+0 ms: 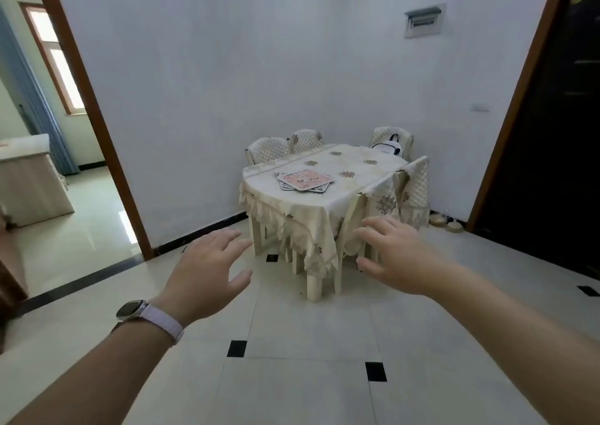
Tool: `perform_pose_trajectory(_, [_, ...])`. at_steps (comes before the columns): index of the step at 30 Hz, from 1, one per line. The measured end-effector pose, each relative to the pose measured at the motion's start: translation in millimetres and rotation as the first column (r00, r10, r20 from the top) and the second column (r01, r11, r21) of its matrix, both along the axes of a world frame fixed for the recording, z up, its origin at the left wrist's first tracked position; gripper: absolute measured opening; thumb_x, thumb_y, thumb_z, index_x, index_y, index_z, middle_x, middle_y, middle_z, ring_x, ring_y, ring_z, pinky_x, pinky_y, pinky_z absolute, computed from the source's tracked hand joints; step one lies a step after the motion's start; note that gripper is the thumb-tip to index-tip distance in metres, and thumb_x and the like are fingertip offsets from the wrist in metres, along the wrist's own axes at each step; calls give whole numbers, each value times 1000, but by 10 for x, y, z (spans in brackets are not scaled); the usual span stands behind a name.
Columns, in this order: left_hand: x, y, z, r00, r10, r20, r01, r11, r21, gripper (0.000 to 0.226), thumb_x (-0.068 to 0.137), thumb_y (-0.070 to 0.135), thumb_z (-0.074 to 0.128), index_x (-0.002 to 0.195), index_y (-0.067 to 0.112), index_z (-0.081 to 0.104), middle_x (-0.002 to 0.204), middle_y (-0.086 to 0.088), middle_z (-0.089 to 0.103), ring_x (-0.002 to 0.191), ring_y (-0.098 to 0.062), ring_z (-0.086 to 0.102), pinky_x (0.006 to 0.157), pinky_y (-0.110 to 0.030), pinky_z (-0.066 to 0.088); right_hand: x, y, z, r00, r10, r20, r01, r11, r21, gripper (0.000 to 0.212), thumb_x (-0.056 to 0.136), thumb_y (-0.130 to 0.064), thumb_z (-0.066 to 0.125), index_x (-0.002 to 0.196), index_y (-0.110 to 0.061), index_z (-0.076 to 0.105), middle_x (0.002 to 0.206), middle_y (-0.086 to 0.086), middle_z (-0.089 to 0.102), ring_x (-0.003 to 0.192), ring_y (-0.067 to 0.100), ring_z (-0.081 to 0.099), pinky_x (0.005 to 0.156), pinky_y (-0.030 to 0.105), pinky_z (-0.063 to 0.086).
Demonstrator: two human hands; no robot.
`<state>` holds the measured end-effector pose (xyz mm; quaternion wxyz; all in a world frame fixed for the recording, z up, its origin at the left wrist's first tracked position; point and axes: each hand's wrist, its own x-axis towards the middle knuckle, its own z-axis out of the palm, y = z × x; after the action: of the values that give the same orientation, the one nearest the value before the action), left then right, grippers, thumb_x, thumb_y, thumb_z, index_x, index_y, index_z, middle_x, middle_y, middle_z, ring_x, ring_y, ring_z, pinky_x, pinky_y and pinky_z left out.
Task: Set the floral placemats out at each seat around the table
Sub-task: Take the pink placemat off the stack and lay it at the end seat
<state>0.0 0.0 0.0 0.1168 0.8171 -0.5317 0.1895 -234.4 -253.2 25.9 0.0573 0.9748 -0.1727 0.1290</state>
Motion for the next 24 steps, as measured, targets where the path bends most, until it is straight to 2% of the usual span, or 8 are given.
perform_pose_trajectory(3, [113, -191, -57, 1000, -12, -9, 12, 1000, 16, 55, 84, 52, 45, 130, 24, 56, 133, -1, 58, 127, -21, 49, 103, -42, 40, 143, -125, -118, 999, 19, 28, -19, 1000, -3, 51, 88, -51, 50, 133, -27, 51, 140, 0, 49, 132, 21, 40, 104, 39, 36])
perform_pose_trajectory(6, [215, -498, -158, 1000, -16, -16, 17, 1000, 10, 54, 85, 51, 46, 129, 23, 57, 131, -1, 59, 124, -21, 50, 101, -43, 42, 295, -304, -249, 999, 29, 34, -30, 999, 20, 55, 86, -56, 39, 132, -29, 49, 139, -1, 49, 131, 21, 42, 101, 39, 38])
perform_pose_trajectory(10, [317, -990, -274, 1000, -24, -13, 24, 1000, -9, 52, 86, 49, 47, 130, 23, 56, 132, -1, 58, 123, -20, 50, 99, -42, 43, 555, -738, -421, 997, 57, 56, -60, 997, 49, 62, 83, -62, 29, 135, -31, 46, 142, -1, 45, 134, 22, 38, 105, 42, 37])
perform_pose_trajectory(13, [419, -1424, -340, 1000, -7, -19, 7, 1000, 22, 51, 87, 49, 49, 132, 25, 53, 133, 1, 56, 125, -19, 48, 101, -40, 41, 772, -1179, -552, 995, 70, 67, -76, 994, 79, 60, 84, -60, 36, 136, -31, 45, 142, 0, 46, 134, 24, 38, 104, 45, 39])
perform_pose_trajectory(17, [576, -2032, -335, 999, 48, -26, -46, 996, 72, 51, 86, 49, 51, 132, 26, 53, 131, 1, 57, 123, -18, 49, 101, -37, 39, 960, -1800, -664, 995, 87, 44, -91, 990, 105, 56, 82, -56, 48, 130, -29, 52, 136, 1, 52, 129, 26, 45, 99, 45, 42])
perform_pose_trajectory(24, [813, -2761, -237, 996, 85, -20, -83, 994, 76, 50, 88, 49, 48, 131, 25, 54, 133, 0, 56, 125, -20, 49, 100, -41, 41, 1428, -2609, -577, 990, 136, 49, -139, 987, 80, 56, 82, -56, 47, 131, -29, 52, 136, 4, 54, 127, 28, 47, 97, 47, 43])
